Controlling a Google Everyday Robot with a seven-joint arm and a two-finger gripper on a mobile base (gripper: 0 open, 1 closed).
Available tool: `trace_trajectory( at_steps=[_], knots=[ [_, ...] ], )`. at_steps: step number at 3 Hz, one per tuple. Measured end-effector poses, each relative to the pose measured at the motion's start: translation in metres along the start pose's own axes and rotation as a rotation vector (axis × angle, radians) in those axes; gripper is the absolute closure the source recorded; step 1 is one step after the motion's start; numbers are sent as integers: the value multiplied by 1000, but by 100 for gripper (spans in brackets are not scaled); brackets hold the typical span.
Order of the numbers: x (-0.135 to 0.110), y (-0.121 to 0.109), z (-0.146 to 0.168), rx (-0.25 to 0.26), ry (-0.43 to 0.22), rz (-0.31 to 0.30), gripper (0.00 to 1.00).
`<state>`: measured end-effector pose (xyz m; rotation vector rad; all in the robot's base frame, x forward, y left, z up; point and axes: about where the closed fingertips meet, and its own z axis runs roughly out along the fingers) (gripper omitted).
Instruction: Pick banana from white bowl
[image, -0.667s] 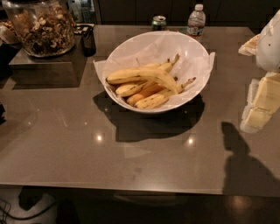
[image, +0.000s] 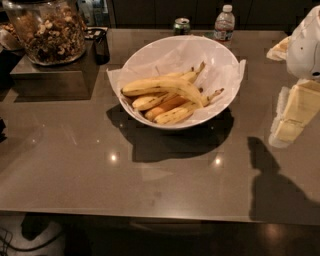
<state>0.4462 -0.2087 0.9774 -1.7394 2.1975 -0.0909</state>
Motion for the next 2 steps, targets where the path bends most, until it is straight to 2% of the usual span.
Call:
trace_trajectory(
  at_steps=[1,2],
  knots=[
    [-48,-19,19,-27,-81,-97,0],
    [-98,-22,41,-95,-141,-201,0]
  ],
)
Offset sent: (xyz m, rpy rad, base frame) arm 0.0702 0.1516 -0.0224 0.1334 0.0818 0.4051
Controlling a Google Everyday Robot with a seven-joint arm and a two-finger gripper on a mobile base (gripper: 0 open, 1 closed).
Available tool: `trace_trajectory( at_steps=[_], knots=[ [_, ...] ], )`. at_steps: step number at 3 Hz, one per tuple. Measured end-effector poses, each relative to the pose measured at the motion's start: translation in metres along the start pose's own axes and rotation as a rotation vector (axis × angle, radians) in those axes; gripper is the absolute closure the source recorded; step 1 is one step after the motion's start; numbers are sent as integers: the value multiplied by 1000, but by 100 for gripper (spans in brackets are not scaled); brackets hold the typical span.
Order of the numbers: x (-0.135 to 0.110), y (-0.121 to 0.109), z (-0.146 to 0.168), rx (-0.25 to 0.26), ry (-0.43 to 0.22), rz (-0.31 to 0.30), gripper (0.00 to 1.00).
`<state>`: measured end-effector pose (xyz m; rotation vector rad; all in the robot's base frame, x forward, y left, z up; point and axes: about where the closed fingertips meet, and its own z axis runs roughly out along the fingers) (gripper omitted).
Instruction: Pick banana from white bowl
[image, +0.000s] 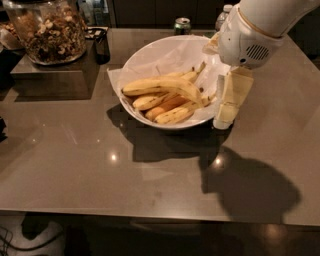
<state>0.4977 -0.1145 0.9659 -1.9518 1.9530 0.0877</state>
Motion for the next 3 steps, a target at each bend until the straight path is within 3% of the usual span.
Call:
trace_trajectory(
  at_steps=[2,3],
  knots=[
    [-2,-2,1,18,-16,6,0],
    [-24,-18,19,-17,-112,-32,0]
  ],
)
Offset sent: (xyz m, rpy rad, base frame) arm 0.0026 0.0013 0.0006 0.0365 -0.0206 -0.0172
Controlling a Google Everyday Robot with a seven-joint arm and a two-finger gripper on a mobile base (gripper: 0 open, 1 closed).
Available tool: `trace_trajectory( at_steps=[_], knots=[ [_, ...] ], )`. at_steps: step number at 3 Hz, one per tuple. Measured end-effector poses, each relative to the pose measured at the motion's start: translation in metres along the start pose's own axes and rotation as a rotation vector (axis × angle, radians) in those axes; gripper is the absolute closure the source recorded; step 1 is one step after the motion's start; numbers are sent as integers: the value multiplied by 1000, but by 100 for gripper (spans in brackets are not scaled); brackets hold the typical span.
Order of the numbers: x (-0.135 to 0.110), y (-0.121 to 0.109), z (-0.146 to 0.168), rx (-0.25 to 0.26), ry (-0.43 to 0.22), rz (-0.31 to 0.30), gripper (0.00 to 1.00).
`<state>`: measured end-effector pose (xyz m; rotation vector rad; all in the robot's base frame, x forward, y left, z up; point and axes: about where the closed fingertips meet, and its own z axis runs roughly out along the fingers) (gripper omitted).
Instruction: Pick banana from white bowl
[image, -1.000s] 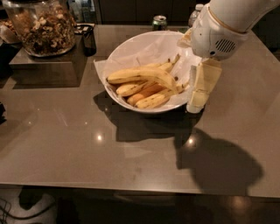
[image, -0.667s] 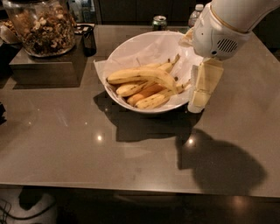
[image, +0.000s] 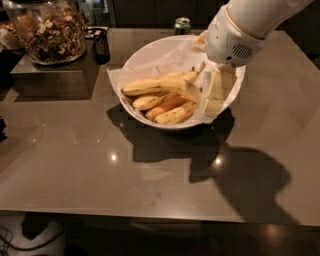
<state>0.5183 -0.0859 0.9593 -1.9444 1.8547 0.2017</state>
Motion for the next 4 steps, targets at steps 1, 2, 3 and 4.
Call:
trace_trajectory(
  at_steps=[1,2,3,4],
  knots=[
    [-34,-31,29,-57,-129,-56,0],
    [-34,-31,29,-57,-129,-56,0],
    [-41,-36,47,-77,-150,-68,0],
    [-48,-41,66,-104,-168,-77,0]
  ],
)
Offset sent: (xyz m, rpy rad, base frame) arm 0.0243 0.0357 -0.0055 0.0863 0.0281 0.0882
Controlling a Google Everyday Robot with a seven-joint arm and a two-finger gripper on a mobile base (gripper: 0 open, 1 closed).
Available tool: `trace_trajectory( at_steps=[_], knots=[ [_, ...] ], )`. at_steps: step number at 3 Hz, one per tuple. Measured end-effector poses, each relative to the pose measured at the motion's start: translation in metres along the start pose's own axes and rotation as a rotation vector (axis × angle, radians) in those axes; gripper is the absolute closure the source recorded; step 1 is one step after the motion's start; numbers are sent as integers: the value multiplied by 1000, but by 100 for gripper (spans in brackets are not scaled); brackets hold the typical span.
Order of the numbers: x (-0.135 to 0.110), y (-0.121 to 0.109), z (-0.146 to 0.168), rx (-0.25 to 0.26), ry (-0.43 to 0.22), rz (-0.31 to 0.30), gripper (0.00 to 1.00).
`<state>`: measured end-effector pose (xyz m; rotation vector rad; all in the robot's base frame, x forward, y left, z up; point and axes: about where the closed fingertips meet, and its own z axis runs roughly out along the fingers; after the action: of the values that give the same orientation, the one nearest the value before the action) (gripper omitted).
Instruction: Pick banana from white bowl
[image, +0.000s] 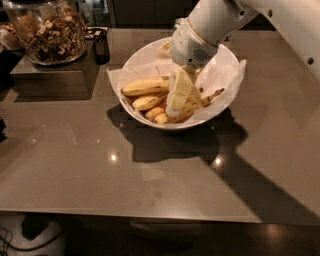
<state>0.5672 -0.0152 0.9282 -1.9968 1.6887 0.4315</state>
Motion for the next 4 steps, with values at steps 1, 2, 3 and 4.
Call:
trace_trajectory(
  at_steps=[1,2,3,4],
  knots=[
    [0,0,1,-1,-1,0,17],
    [0,0,1,-1,-1,0,41],
    [0,0,1,-1,-1,0,64],
    [0,0,1,-1,-1,0,88]
  ],
)
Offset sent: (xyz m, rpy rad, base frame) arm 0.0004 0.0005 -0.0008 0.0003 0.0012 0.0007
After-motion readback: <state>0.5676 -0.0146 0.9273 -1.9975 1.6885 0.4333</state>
